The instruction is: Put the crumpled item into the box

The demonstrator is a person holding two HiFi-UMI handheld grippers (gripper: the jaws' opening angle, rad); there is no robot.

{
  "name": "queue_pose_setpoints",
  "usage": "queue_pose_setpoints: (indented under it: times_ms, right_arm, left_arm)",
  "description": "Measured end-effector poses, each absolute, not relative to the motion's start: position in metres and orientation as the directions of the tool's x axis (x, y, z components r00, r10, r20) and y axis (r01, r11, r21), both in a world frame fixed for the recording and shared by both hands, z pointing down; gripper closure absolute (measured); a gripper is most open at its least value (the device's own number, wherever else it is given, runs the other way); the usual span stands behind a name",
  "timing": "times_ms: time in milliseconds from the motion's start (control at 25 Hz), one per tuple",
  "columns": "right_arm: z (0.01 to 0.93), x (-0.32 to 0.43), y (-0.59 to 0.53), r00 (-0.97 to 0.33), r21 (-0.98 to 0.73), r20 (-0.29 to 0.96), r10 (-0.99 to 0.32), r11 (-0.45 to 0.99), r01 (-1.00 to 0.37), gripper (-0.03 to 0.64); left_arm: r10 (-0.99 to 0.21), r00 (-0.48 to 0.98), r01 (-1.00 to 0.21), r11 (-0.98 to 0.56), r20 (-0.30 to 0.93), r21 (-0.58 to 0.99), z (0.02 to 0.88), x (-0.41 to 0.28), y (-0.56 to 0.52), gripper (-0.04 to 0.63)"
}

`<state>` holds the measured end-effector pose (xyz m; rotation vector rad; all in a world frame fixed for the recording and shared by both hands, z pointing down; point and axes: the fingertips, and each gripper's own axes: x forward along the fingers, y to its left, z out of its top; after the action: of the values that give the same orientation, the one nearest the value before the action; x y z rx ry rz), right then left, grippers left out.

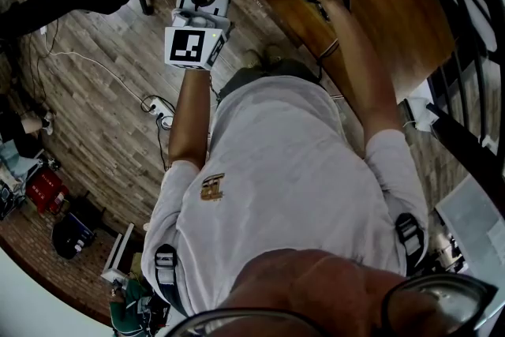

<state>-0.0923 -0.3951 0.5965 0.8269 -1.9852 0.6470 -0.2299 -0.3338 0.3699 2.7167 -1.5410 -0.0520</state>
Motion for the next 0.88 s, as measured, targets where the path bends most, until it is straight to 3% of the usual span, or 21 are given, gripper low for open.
queue_pose_setpoints:
  times_ms: [200,880]
  right_arm:
    - [0.598,-0.090,-0.395,-0.319,0.010,0.882,-0.346,0.692,-0.722,0.465]
    - [0.569,-0.069,-0.385,-0.238,0.269,0.824,-0.514,0.724,-0.635,0.407]
  left_arm:
    - [-0.850,0.527,-0.849,-0.527,-0.021,0.041,0.375,-0.230,-0.337,0.575]
    - [-0.831,0.556,-0.830,-0.556,-0.023,0.045,0.376,-0.226,-0.337,0.575]
